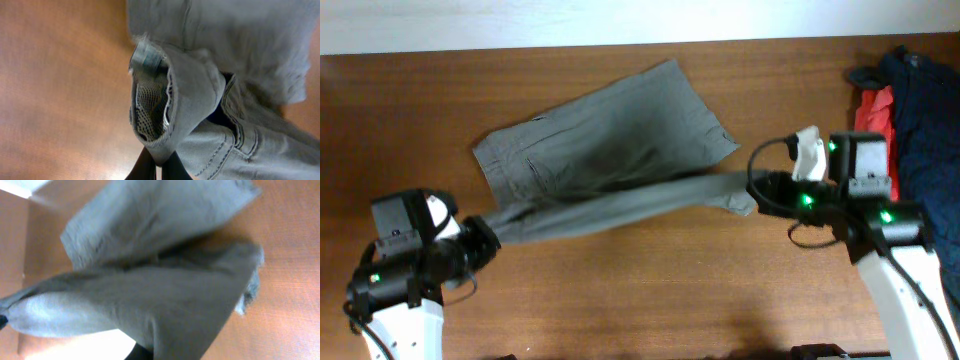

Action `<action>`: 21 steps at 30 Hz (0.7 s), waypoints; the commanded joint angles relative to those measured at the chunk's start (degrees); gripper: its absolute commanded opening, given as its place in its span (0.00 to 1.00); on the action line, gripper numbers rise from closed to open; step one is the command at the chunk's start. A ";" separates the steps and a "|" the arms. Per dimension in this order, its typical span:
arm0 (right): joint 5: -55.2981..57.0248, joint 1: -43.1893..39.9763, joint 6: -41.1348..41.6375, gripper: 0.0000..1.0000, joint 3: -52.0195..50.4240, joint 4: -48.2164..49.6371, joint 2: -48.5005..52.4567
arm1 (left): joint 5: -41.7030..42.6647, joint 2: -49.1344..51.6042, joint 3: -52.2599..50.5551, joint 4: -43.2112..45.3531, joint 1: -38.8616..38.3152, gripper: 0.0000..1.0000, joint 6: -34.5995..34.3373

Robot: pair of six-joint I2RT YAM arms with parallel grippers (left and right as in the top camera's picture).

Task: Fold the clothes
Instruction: 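Lift the bottom edge with both grippers and fold it up over the top half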

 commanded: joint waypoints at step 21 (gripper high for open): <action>-11.91 2.49 13.55 0.04 2.71 72.24 37.57 | 2.12 27.54 1.11 48.24 -0.72 0.00 3.34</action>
